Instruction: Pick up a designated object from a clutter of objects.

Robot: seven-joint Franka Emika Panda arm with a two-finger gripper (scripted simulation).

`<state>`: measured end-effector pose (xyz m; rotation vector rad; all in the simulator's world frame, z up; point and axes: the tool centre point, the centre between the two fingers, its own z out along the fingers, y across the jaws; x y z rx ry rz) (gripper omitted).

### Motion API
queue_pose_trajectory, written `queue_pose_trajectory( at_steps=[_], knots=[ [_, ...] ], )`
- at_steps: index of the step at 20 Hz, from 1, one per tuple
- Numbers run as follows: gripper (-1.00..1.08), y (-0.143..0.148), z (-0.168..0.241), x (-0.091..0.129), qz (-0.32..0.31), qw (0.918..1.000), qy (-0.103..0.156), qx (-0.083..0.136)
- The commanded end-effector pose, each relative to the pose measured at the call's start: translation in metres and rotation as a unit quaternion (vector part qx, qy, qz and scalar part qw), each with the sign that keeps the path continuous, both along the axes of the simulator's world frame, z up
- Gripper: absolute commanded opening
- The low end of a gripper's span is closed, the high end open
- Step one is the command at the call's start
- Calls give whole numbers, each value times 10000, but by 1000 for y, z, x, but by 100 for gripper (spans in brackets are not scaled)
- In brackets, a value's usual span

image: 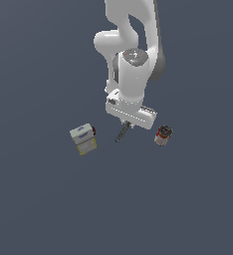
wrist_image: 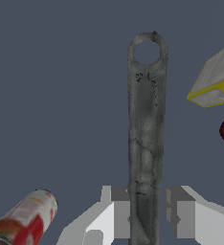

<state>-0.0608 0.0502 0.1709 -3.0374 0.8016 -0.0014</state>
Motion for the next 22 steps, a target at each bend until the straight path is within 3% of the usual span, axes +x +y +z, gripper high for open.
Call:
queue_pose_trajectory(
  at_steps=[1, 14, 22],
  knots=[
    [-100, -3, 25, -1, 0, 10000, 2, 1],
    [-100, -15, 148, -3, 2, 10000, 3, 3],
    [-100, -20, 203, -2, 2, 10000, 3, 3]
  ],
)
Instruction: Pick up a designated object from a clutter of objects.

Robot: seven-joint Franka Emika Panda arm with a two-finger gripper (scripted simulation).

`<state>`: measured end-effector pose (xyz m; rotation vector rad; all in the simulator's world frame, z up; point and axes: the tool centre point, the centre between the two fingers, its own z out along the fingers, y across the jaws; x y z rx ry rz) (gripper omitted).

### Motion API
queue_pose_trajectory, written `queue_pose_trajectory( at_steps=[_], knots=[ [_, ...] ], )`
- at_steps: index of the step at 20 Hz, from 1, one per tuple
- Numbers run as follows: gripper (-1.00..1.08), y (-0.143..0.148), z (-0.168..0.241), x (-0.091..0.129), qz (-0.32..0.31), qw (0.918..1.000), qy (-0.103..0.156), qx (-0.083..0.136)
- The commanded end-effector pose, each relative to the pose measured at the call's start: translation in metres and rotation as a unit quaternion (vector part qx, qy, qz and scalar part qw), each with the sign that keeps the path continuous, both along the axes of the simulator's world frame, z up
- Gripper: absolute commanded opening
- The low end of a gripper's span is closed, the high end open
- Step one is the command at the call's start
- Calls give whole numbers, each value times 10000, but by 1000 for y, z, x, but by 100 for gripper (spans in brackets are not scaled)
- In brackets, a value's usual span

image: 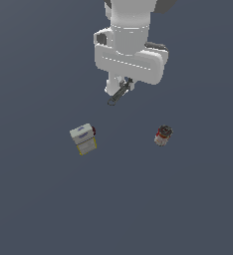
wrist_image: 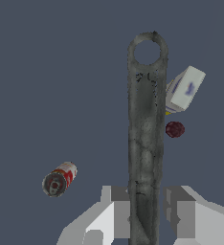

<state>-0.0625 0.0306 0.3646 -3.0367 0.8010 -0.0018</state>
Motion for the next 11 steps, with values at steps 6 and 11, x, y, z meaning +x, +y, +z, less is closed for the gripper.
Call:
queue_pose_trajectory(
  at_steps=[6, 11],
  knots=[
    [-100, -3, 29, 2, 2, 10000, 7, -3],
    [-100, -3, 33, 3, 2, 10000, 7, -3]
  ],
)
